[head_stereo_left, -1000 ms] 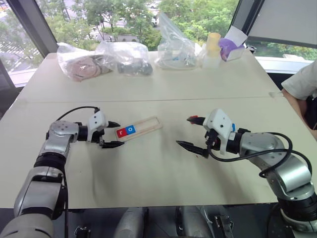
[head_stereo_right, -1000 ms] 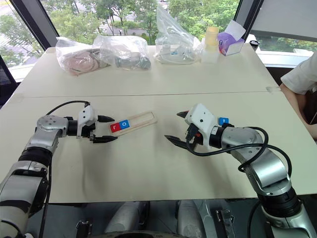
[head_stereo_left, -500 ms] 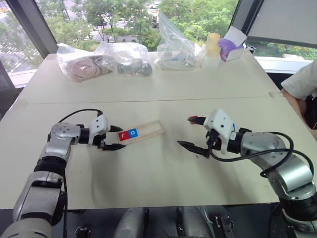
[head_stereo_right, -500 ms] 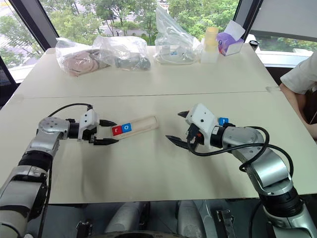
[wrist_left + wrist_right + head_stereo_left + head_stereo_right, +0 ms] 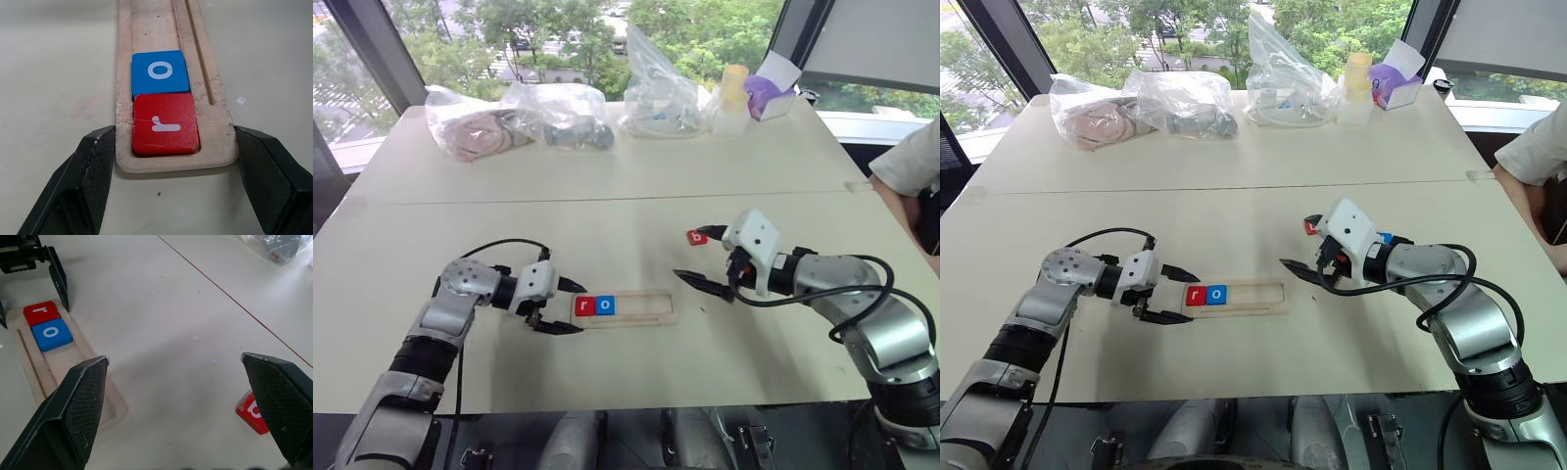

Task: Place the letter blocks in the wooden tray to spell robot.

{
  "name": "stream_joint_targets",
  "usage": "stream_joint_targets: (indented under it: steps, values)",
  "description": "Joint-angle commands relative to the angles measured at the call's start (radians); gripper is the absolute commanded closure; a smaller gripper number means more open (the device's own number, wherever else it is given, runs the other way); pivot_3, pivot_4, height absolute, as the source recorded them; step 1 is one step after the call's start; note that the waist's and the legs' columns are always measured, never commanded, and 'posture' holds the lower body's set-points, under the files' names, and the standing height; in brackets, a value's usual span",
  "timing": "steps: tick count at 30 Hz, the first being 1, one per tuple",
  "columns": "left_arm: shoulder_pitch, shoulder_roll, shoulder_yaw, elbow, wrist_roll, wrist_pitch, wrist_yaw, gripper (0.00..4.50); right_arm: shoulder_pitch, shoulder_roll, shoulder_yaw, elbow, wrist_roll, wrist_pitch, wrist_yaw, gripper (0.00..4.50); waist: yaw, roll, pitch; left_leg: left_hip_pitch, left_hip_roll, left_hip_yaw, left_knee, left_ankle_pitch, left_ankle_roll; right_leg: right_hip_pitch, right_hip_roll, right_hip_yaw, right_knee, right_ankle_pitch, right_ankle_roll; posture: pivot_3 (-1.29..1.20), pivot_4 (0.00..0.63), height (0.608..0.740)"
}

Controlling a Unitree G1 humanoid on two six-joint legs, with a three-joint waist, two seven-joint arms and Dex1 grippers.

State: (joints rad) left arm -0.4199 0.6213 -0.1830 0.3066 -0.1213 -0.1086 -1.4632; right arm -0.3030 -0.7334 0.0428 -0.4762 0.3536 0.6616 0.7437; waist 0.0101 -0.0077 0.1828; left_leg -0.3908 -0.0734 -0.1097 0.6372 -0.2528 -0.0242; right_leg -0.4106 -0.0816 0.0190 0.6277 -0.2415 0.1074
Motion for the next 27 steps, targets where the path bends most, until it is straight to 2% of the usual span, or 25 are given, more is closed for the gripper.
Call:
stream_joint_targets:
  steps: [1, 18, 20, 21, 27]
  values:
    - [0.043, 0.000, -0.047, -0.046, -0.001, 0.033, -0.006, 1.36, -0.012, 0.002, -0.013, -0.029, -0.004, -0.017, -0.008, 0.00, 0.000, 0.000, 0.000, 0.000, 0.000, 0.000, 0.000, 0.000, 0.000, 0.000, 0.000, 0.000, 0.000, 0.000, 0.000, 0.00, 0.150, 0.740]
    - [0.100, 0.015, -0.067, -0.127, 0.002, 0.096, 0.035, 1.36, -0.011, 0.017, 0.003, -0.036, -0.001, -0.011, -0.025, 0.00, 0.001, 0.000, 0.000, 0.000, 0.000, 0.000, 0.000, 0.000, 0.000, 0.000, 0.000, 0.000, 0.000, 0.000, 0.000, 0.00, 0.150, 0.740]
    - [0.105, 0.019, -0.066, -0.131, 0.003, 0.103, 0.042, 0.32, -0.011, 0.019, 0.009, -0.032, -0.003, -0.011, -0.027, 0.00, 0.001, 0.000, 0.000, 0.000, 0.000, 0.000, 0.000, 0.000, 0.000, 0.000, 0.000, 0.000, 0.000, 0.000, 0.000, 0.00, 0.150, 0.740]
    - [0.107, 0.021, -0.067, -0.134, 0.004, 0.104, 0.045, 0.02, -0.014, 0.021, 0.015, -0.027, -0.009, -0.006, -0.034, 0.00, 0.001, 0.000, 0.000, 0.000, 0.000, 0.000, 0.000, 0.000, 0.000, 0.000, 0.000, 0.000, 0.000, 0.000, 0.000, 0.00, 0.150, 0.740]
    - [0.125, 0.040, -0.056, -0.152, 0.002, 0.107, 0.075, 0.02, -0.038, 0.047, 0.048, 0.029, -0.065, 0.040, -0.102, 0.00, 0.000, 0.000, 0.000, 0.000, 0.001, 0.000, 0.000, 0.000, 0.000, 0.000, -0.001, 0.000, 0.000, -0.001, -0.002, 0.00, 0.150, 0.740]
